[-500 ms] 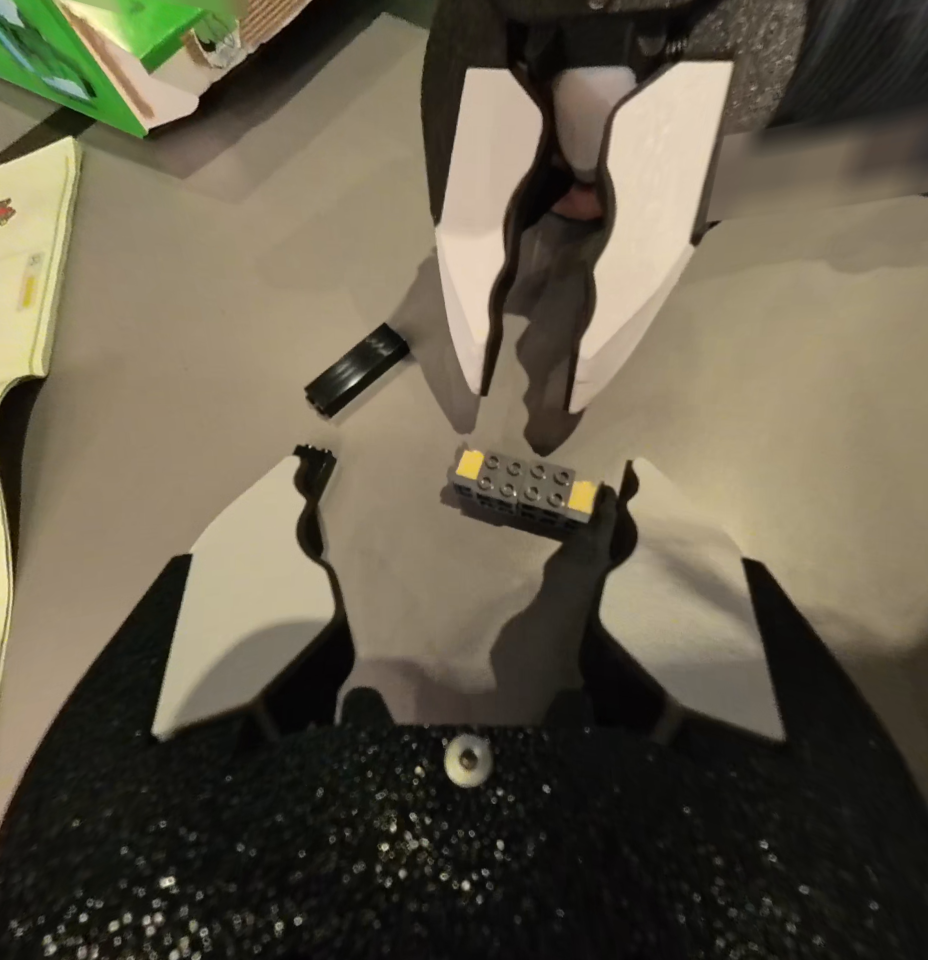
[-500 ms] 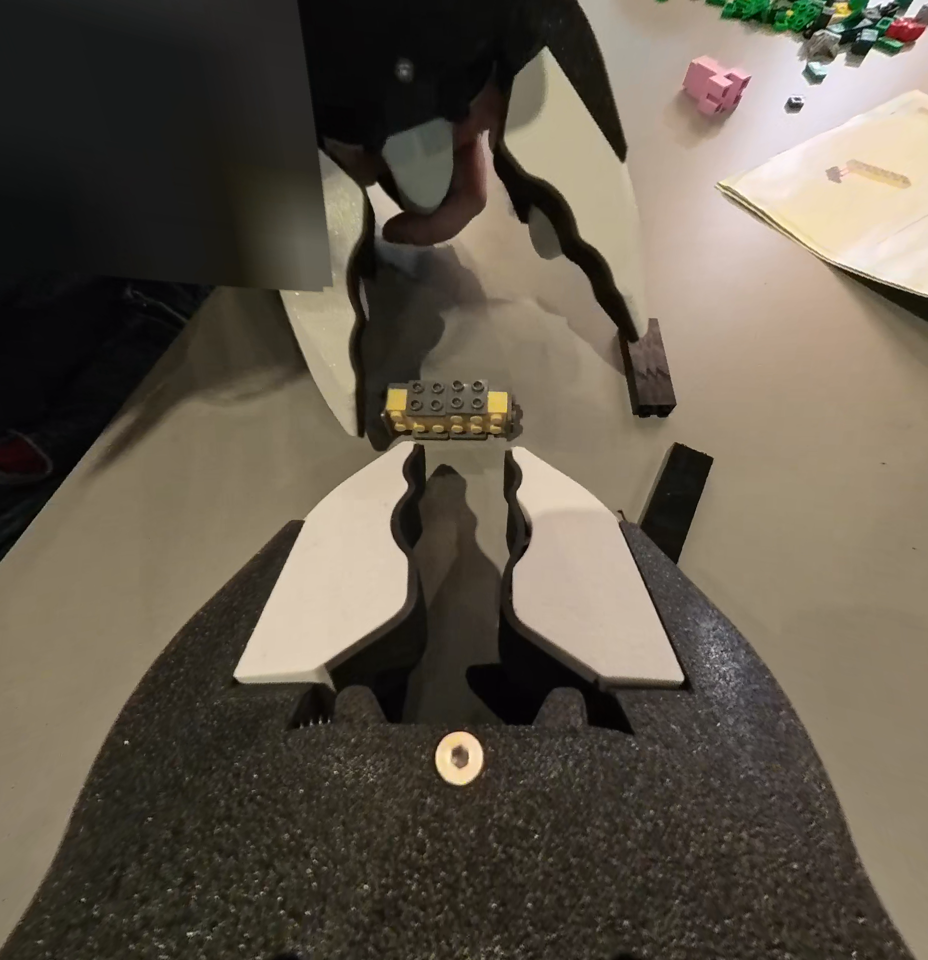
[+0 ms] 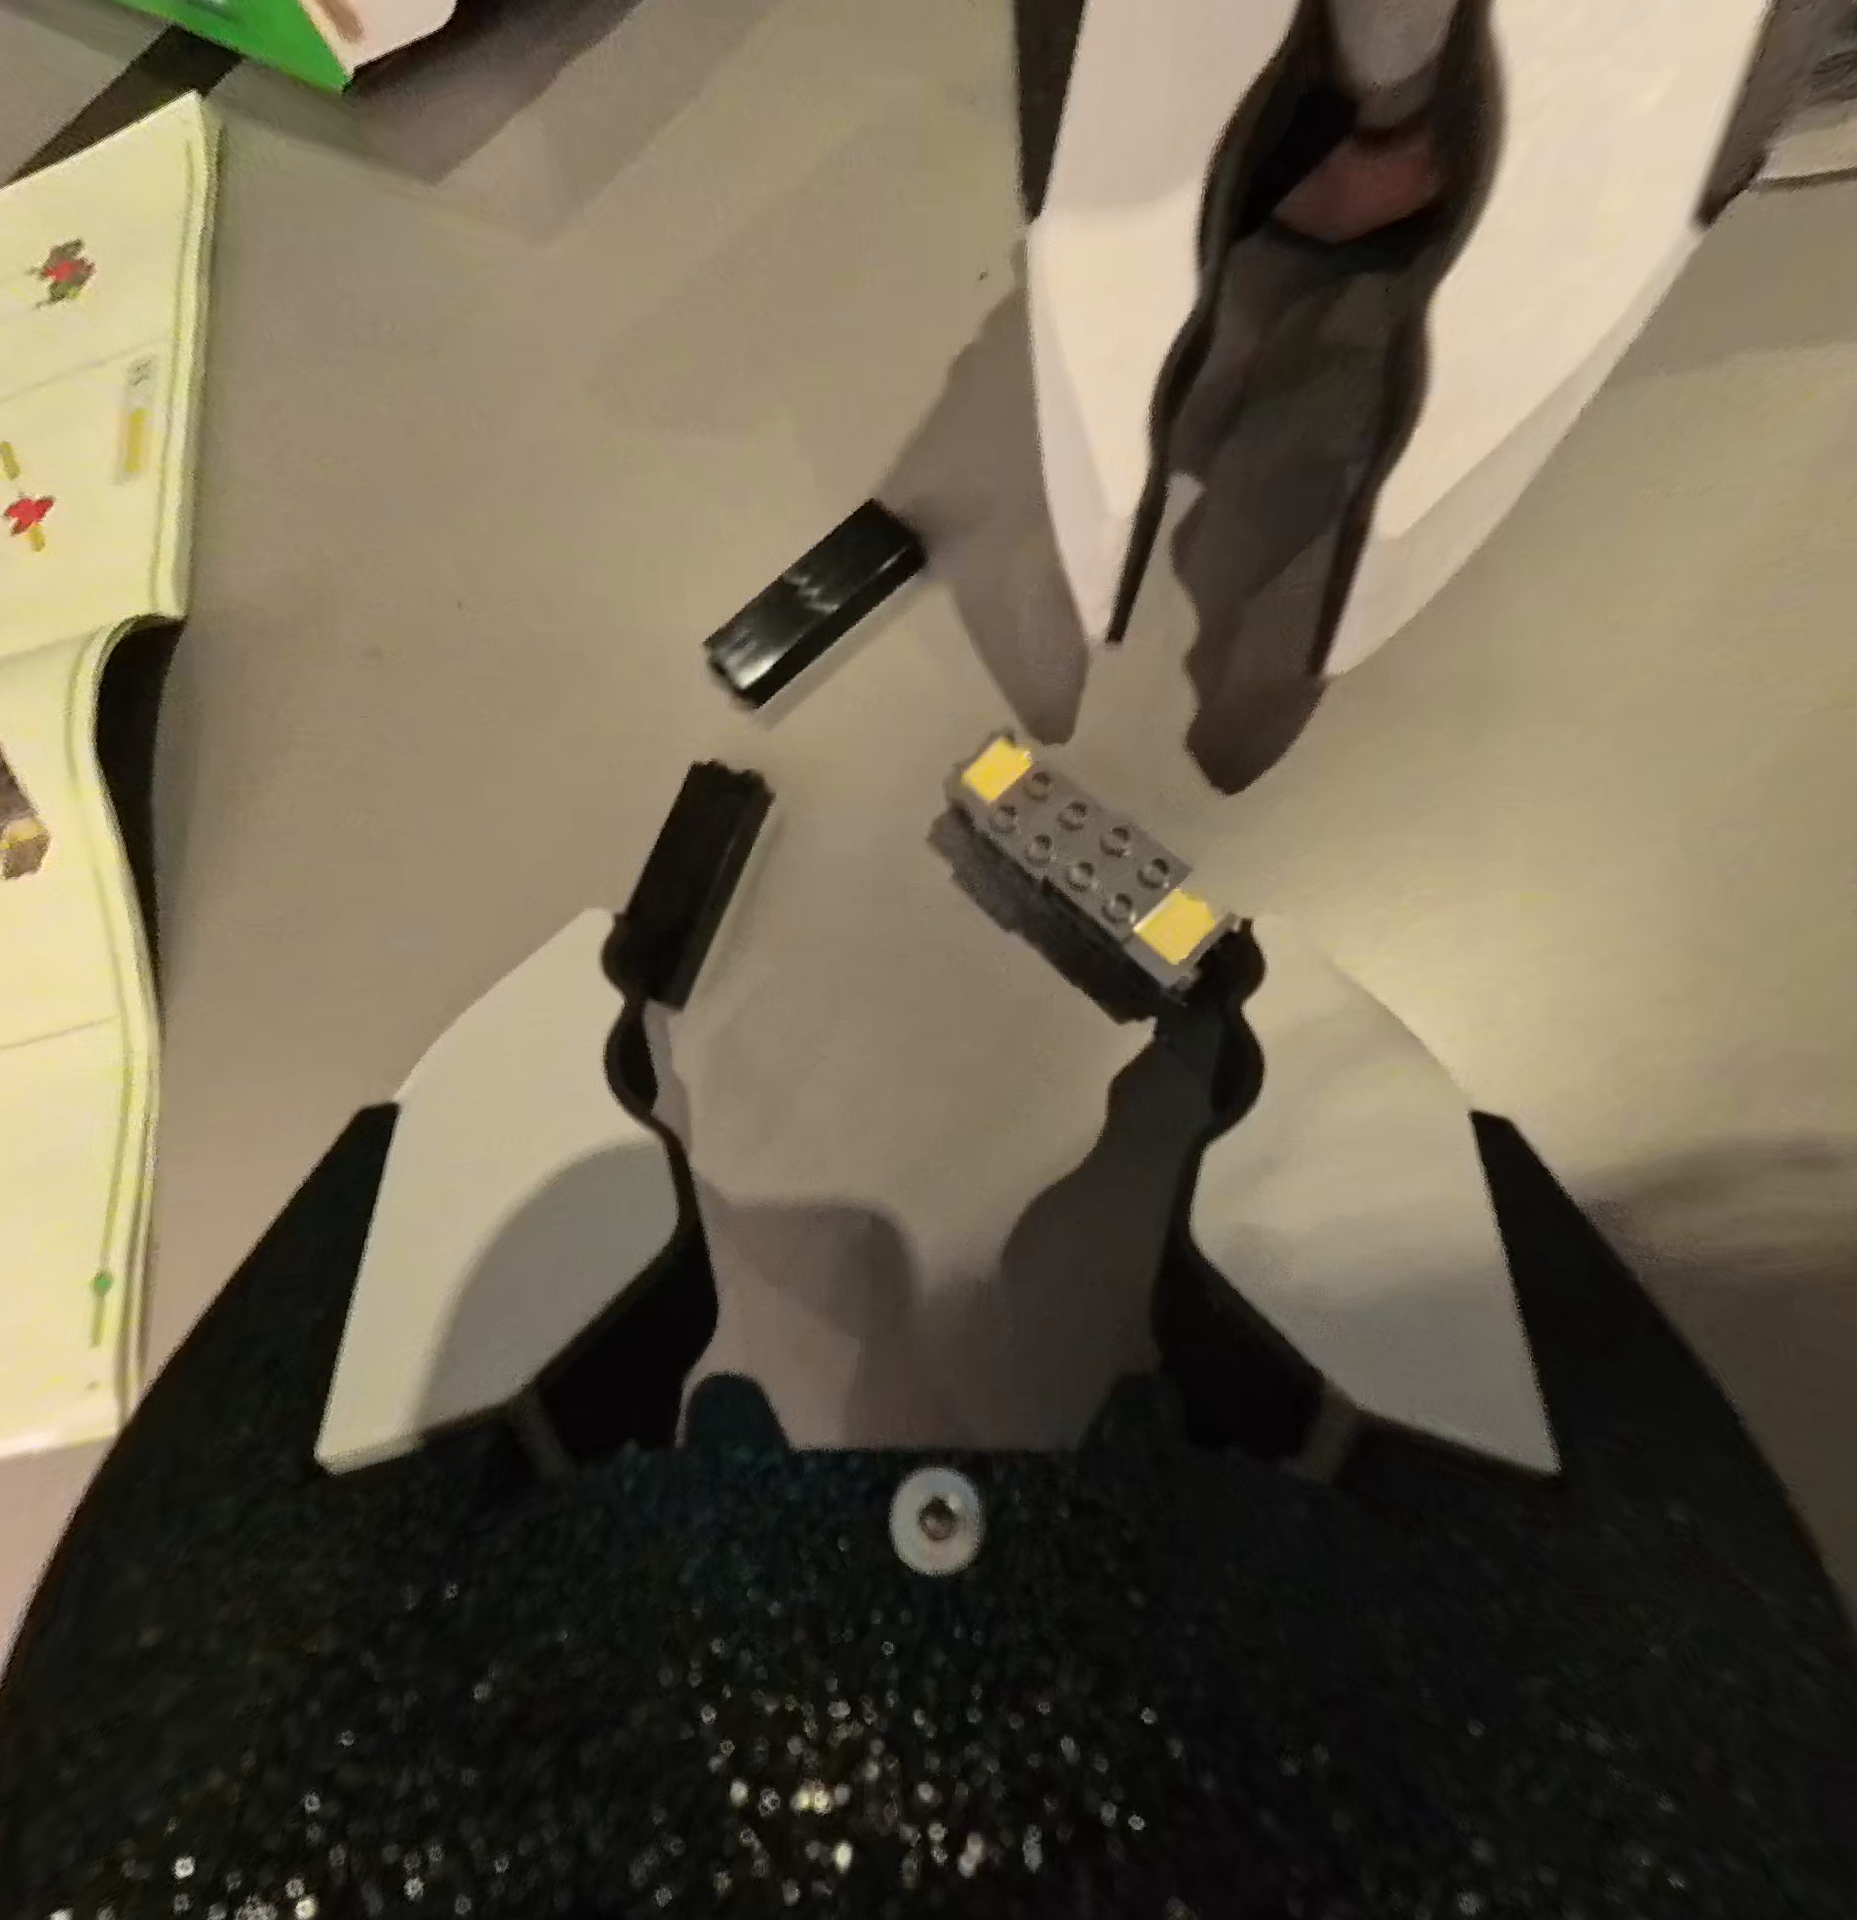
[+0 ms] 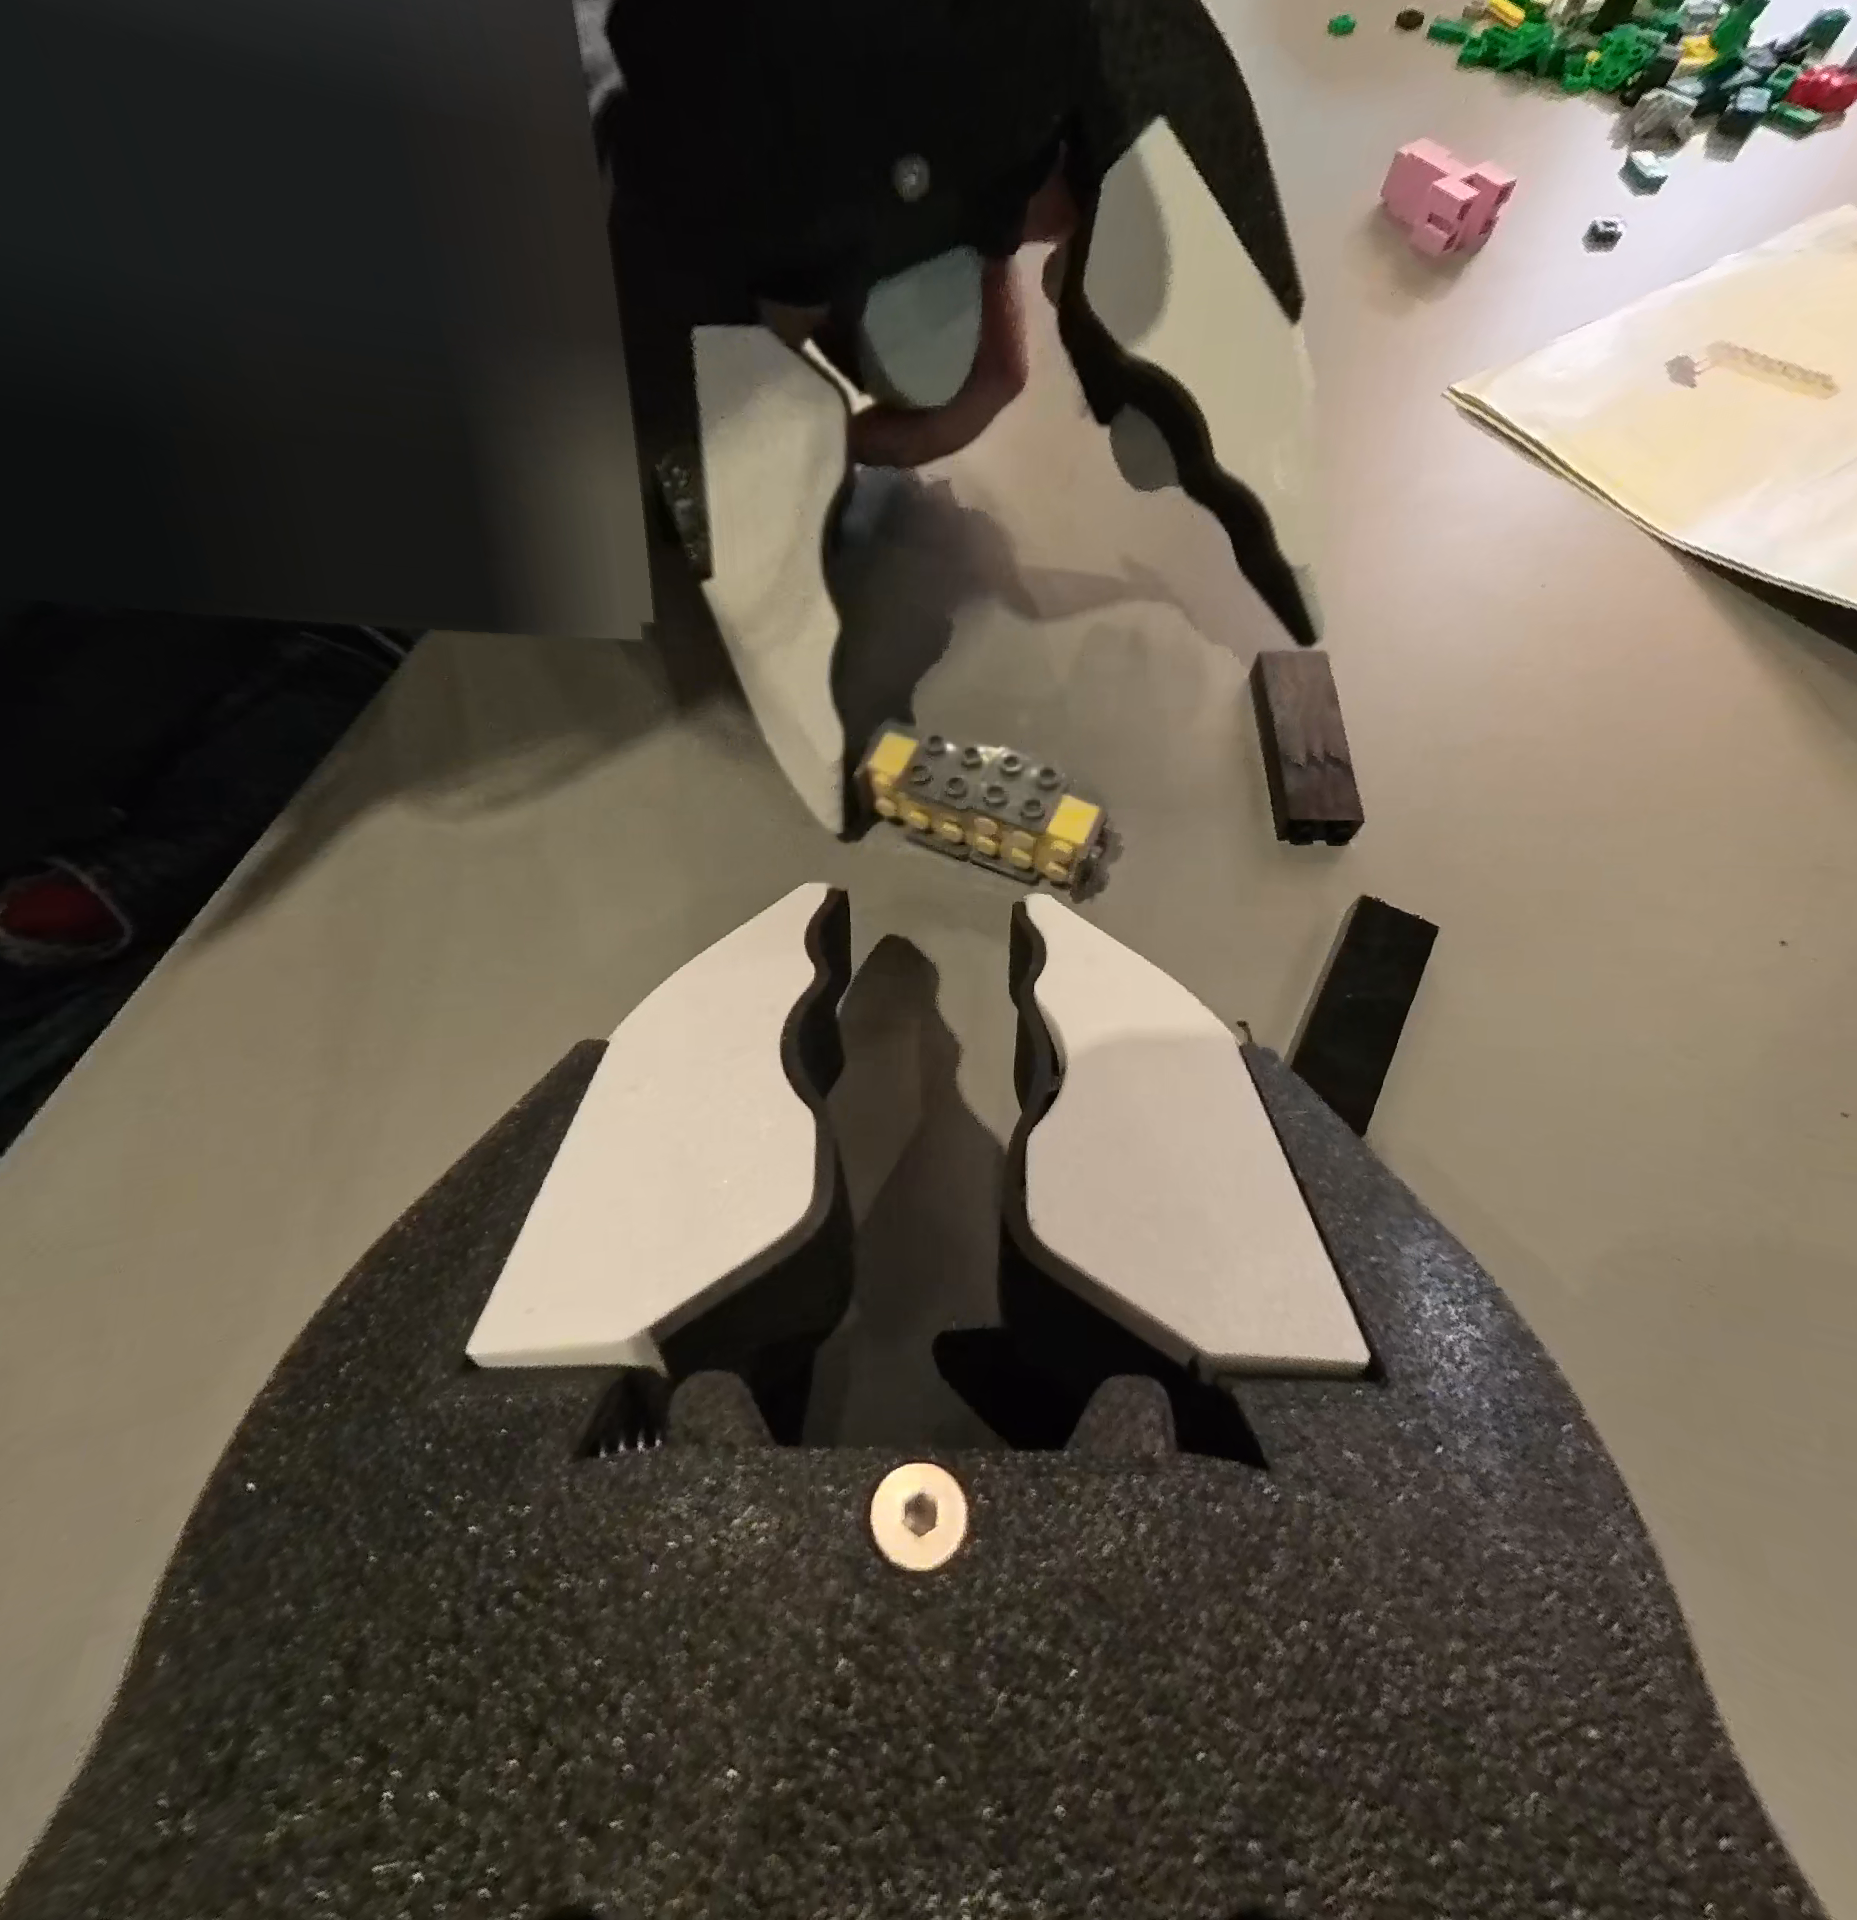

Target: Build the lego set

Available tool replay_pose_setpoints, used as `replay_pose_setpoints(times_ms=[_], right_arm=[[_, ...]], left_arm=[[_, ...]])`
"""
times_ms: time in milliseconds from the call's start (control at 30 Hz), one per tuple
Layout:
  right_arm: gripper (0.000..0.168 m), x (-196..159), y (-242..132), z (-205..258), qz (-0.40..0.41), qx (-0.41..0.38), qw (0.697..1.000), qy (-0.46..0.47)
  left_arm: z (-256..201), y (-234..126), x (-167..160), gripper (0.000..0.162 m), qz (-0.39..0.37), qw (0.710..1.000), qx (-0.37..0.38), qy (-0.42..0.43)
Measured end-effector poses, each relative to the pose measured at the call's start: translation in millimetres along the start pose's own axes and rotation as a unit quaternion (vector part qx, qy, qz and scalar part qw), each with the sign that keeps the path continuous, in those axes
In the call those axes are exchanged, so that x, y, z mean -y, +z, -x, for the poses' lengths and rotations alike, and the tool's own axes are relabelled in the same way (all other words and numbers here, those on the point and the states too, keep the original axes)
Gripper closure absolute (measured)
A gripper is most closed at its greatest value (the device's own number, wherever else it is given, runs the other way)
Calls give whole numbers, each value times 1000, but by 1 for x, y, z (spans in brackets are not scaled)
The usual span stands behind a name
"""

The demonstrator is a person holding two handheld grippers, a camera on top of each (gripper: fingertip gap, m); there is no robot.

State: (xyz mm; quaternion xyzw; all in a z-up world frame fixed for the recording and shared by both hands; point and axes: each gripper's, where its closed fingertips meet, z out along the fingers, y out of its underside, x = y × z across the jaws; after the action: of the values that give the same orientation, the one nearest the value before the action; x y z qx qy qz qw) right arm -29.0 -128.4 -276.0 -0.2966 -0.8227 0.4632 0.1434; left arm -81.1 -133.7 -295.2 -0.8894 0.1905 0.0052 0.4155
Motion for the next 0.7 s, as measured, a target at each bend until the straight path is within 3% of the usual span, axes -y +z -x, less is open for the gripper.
replay_pose_setpoints(times_ms=[133,400,700], right_arm=[[136,5,0,-10,13,-52,998,-32],[137,12,7,-22,128,-187,953,-202],[137,8,18,-23,184,-178,927,-275]], left_arm=[[8,-6,-9,61,4,1000,1,-13],[-17,-4,-5,100,-18,998,-58,-12],[-29,-2,-1,123,-14,996,-88,2]])
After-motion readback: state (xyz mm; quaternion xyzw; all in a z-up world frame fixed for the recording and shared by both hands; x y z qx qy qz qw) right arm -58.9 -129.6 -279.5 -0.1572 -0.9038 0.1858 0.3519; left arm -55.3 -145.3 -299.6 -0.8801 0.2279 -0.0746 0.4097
